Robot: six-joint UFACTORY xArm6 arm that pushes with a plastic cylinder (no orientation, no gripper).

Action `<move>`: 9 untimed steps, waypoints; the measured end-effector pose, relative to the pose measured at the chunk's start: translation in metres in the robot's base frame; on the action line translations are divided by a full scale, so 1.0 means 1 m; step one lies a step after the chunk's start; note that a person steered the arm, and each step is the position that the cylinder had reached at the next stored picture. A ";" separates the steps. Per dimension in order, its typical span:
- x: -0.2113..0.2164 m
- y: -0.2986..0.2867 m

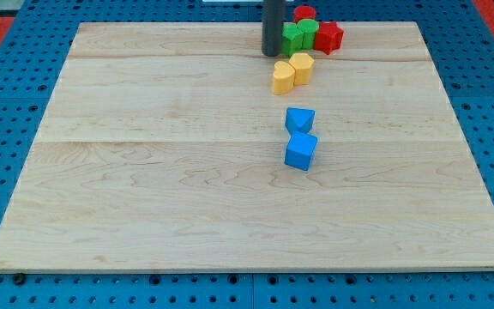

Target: Push the yellow hexagon and yellow heart into the blue triangle and blue cube

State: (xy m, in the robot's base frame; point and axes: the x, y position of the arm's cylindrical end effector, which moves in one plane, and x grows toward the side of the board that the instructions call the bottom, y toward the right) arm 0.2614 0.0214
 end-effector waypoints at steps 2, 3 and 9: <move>0.000 -0.135; 0.000 -0.176; 0.009 0.061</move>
State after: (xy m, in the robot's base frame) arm 0.2705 0.0821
